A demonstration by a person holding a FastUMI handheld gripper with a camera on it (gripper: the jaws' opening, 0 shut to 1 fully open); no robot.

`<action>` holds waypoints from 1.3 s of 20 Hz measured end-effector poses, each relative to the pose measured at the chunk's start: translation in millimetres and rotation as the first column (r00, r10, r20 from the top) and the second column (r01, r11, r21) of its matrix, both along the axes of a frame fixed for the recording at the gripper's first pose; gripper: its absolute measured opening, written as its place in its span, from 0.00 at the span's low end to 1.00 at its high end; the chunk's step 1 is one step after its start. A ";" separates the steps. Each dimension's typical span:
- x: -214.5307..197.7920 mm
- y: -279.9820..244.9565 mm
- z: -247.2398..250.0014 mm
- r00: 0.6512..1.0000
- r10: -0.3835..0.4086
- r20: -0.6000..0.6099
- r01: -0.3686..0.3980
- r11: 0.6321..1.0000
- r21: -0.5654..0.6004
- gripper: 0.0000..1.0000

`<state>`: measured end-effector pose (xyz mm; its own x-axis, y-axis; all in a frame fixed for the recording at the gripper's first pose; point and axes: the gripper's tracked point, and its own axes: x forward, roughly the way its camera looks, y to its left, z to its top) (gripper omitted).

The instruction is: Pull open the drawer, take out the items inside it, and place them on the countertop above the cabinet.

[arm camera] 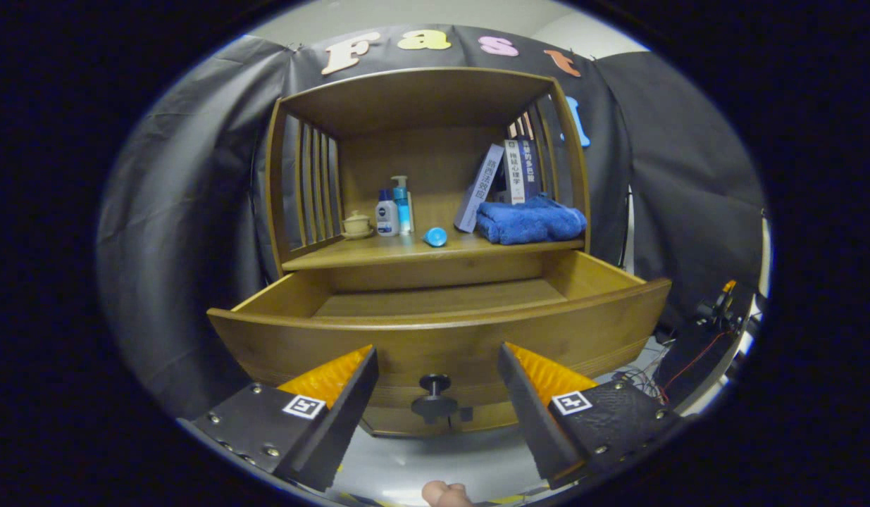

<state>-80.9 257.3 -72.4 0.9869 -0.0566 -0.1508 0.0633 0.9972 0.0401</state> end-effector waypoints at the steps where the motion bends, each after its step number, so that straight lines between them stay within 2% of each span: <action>1: 3.6 3.1 -5.6 1.000 0.006 -0.001 -0.006 1.000 0.008 1.00; 4: 16.9 3.8 -15.6 1.000 -0.007 -0.008 0.007 1.000 0.009 1.00; 5: 18.3 4.6 -13.8 1.000 -0.010 0.029 0.010 1.000 0.008 1.00; 9: 15.6 5.8 -17.9 0.996 -0.012 0.089 0.019 0.997 -0.078 1.00; 14: 30.8 10.8 -22.8 0.996 0.011 0.092 -0.006 0.998 -0.061 0.99; 18: 50.2 13.9 -12.8 0.992 0.007 0.129 0.000 0.998 -0.058 0.99; 19: 53.3 14.7 -22.2 0.995 0.007 0.097 -0.002 0.998 -0.061 1.00; 26: 86.3 16.3 -16.3 0.994 0.008 0.113 -0.004 0.999 -0.035 0.99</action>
